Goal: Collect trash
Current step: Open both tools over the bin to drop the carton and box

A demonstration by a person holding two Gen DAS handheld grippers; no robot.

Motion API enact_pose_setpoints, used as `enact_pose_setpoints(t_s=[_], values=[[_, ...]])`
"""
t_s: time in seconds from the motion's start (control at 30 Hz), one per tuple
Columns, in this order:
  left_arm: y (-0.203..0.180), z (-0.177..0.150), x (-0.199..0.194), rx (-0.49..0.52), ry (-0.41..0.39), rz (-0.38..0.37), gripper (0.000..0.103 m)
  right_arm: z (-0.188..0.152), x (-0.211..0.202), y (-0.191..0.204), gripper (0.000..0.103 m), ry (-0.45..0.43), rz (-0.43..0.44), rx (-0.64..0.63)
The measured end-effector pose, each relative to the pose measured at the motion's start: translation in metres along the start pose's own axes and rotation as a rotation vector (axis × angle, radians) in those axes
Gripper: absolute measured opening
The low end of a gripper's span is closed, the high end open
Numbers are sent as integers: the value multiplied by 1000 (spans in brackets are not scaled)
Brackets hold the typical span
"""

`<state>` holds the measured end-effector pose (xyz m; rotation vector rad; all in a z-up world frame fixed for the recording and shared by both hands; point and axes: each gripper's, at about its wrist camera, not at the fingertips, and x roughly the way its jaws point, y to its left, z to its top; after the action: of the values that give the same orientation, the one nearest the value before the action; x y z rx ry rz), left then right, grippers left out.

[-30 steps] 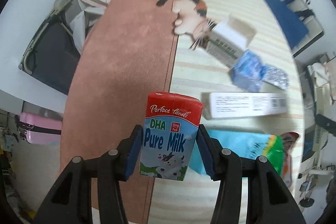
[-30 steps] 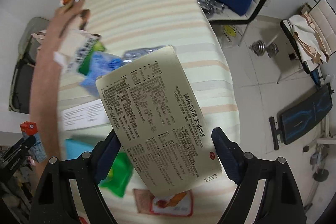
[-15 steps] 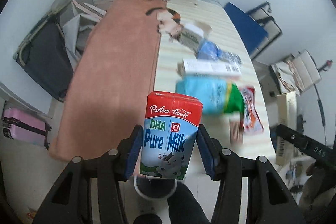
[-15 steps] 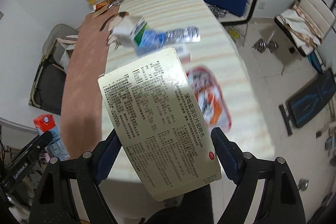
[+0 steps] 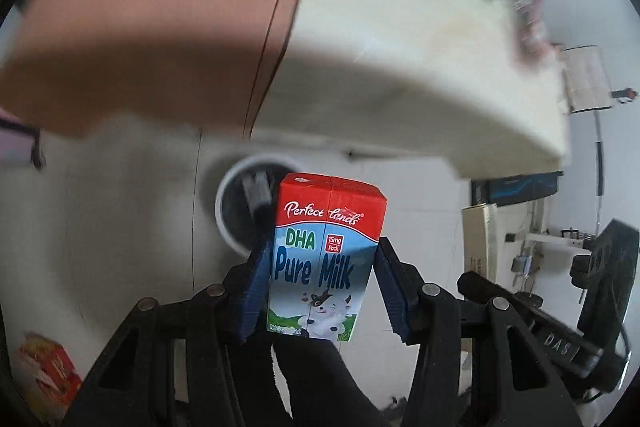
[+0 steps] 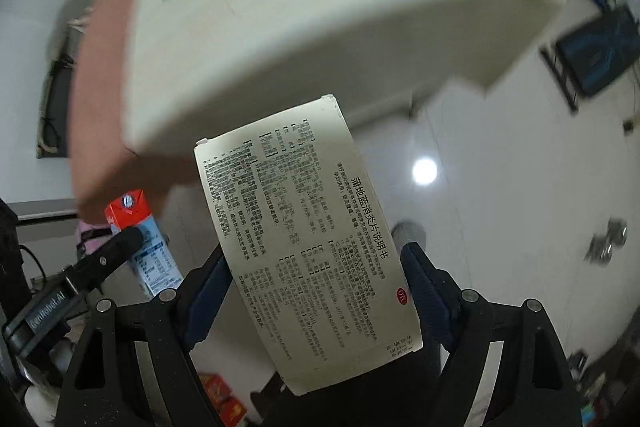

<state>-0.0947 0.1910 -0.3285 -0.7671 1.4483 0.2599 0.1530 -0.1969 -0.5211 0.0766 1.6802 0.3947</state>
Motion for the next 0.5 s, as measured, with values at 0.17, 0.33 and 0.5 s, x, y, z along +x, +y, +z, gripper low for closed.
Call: enact_pose_setpoints(t_s=[0.17,0.33,0.5], values=[[38,6,106,-50,97,0,49,-3,116,-30,84,104,28,40],[75,15,186,-76,135,55,62,7,219,-52,84,156,98,88],[101,5,225,-68,138,141,95,16,280,-65,88,157,87,77]])
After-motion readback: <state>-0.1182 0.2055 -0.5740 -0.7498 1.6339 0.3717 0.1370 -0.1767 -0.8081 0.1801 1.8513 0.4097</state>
